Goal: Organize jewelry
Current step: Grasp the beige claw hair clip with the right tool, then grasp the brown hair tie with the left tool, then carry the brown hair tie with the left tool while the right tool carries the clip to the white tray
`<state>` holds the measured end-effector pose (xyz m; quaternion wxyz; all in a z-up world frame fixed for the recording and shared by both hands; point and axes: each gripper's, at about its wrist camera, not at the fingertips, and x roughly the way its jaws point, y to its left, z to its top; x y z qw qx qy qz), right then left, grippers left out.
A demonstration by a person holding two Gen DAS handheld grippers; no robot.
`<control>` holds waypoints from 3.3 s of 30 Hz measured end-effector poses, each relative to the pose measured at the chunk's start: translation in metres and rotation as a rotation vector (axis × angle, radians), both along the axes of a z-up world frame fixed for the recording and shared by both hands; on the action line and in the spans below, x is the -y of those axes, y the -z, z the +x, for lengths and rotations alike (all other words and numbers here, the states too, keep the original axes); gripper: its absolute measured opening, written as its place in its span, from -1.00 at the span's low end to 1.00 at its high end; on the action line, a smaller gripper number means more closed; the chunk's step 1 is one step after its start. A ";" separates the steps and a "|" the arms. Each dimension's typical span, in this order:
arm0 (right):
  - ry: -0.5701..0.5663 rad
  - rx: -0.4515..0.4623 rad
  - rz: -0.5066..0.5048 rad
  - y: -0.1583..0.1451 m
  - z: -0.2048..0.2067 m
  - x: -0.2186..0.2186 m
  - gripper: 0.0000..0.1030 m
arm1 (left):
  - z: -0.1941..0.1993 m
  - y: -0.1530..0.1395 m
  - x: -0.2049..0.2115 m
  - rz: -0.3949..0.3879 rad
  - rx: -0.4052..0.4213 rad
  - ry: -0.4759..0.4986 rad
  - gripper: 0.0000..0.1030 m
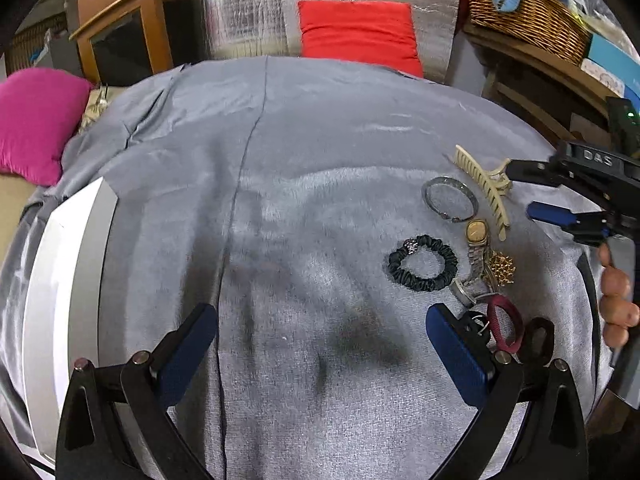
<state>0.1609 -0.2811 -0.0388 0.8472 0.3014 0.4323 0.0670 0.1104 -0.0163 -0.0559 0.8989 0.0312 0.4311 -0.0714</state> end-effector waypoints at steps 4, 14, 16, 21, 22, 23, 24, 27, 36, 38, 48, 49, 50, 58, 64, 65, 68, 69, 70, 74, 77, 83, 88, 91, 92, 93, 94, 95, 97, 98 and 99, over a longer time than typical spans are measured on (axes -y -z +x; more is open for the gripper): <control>0.008 -0.025 -0.049 0.006 0.019 -0.010 0.20 | -0.002 0.001 -0.003 -0.032 -0.017 0.006 1.00; 0.004 -0.075 -0.046 0.026 0.034 0.002 -0.54 | -0.017 0.000 0.013 -0.054 0.004 0.143 0.99; -0.009 -0.070 -0.033 0.025 0.031 0.006 -0.54 | -0.019 -0.002 0.017 -0.064 0.010 0.163 0.93; -0.007 -0.044 -0.016 0.019 0.022 0.016 -0.59 | -0.025 -0.003 0.033 -0.075 0.018 0.236 0.85; -0.005 -0.039 -0.013 0.017 0.020 0.019 -0.62 | -0.026 -0.002 0.038 -0.079 0.014 0.255 0.84; -0.004 -0.036 -0.020 0.014 0.018 0.020 -0.64 | -0.027 -0.002 0.042 -0.087 0.008 0.272 0.80; -0.004 -0.035 -0.028 0.013 0.015 0.022 -0.64 | -0.028 -0.002 0.046 -0.100 0.001 0.294 0.74; -0.012 -0.051 -0.051 0.012 0.008 0.024 -0.67 | -0.032 0.002 0.061 -0.113 -0.032 0.348 0.65; -0.031 -0.091 -0.064 0.012 -0.012 0.046 -0.80 | -0.052 0.007 0.089 -0.140 -0.078 0.511 0.27; -0.036 -0.093 -0.042 0.014 -0.011 0.048 -0.80 | -0.054 0.008 0.096 -0.166 -0.096 0.556 0.24; -0.048 -0.092 -0.005 0.018 -0.007 0.051 -0.79 | -0.034 0.034 0.116 -0.225 -0.238 0.547 -0.31; -0.047 -0.093 -0.002 0.018 -0.007 0.052 -0.78 | -0.030 0.035 0.116 -0.231 -0.242 0.534 -0.31; -0.044 -0.094 0.004 0.018 -0.008 0.053 -0.78 | -0.028 0.039 0.122 -0.228 -0.239 0.530 -0.31; -0.047 -0.097 0.011 0.020 -0.007 0.053 -0.73 | -0.025 0.028 0.130 -0.252 -0.230 0.485 0.09; -0.045 -0.101 0.028 0.022 -0.005 0.053 -0.71 | -0.009 0.029 0.123 -0.321 -0.251 0.437 0.09; -0.046 -0.102 0.027 0.022 -0.005 0.053 -0.71 | -0.009 0.035 0.127 -0.325 -0.249 0.433 0.08; -0.050 -0.103 0.025 0.022 -0.004 0.053 -0.71 | -0.005 0.036 0.136 -0.314 -0.230 0.429 0.08; -0.053 -0.105 0.025 0.023 -0.003 0.053 -0.70 | -0.005 0.036 0.140 -0.296 -0.216 0.427 0.05; -0.055 -0.106 0.023 0.023 -0.003 0.052 -0.70 | -0.009 0.035 0.141 -0.279 -0.203 0.427 0.01; -0.064 -0.112 0.011 0.024 0.000 0.051 -0.69 | -0.020 0.029 0.151 -0.201 -0.154 0.437 -0.37; -0.082 -0.108 -0.031 0.022 0.003 0.046 -0.70 | -0.021 0.029 0.155 -0.169 -0.141 0.438 -0.79; -0.105 -0.092 -0.115 0.015 0.002 0.034 -0.77 | -0.029 0.027 0.153 -0.168 -0.137 0.458 -0.83; -0.110 -0.070 -0.105 0.009 -0.003 0.033 -0.83 | -0.042 0.020 0.140 -0.179 -0.123 0.471 -0.84; -0.110 -0.057 -0.093 0.004 -0.007 0.034 -0.83 | -0.047 0.011 0.130 -0.199 -0.105 0.468 -0.84; -0.109 -0.056 -0.087 0.003 -0.008 0.035 -0.83 | -0.049 0.008 0.126 -0.206 -0.101 0.467 -0.84; -0.109 -0.054 -0.077 0.002 -0.008 0.035 -0.83 | -0.051 0.006 0.123 -0.212 -0.100 0.466 -0.84; -0.112 -0.053 -0.055 0.002 -0.009 0.036 -0.83 | -0.053 0.003 0.119 -0.222 -0.097 0.466 -0.84; -0.114 -0.051 -0.046 0.001 -0.010 0.036 -0.83 | -0.054 0.001 0.115 -0.227 -0.093 0.466 -0.84; -0.114 -0.041 -0.040 -0.002 -0.013 0.035 -0.83 | -0.056 -0.003 0.104 -0.228 -0.072 0.459 -0.84; -0.115 -0.035 -0.036 -0.004 -0.014 0.034 -0.83 | -0.056 -0.004 0.100 -0.230 -0.067 0.456 -0.84; -0.116 -0.028 -0.029 -0.006 -0.015 0.033 -0.83 | -0.056 -0.006 0.094 -0.235 -0.061 0.450 -0.84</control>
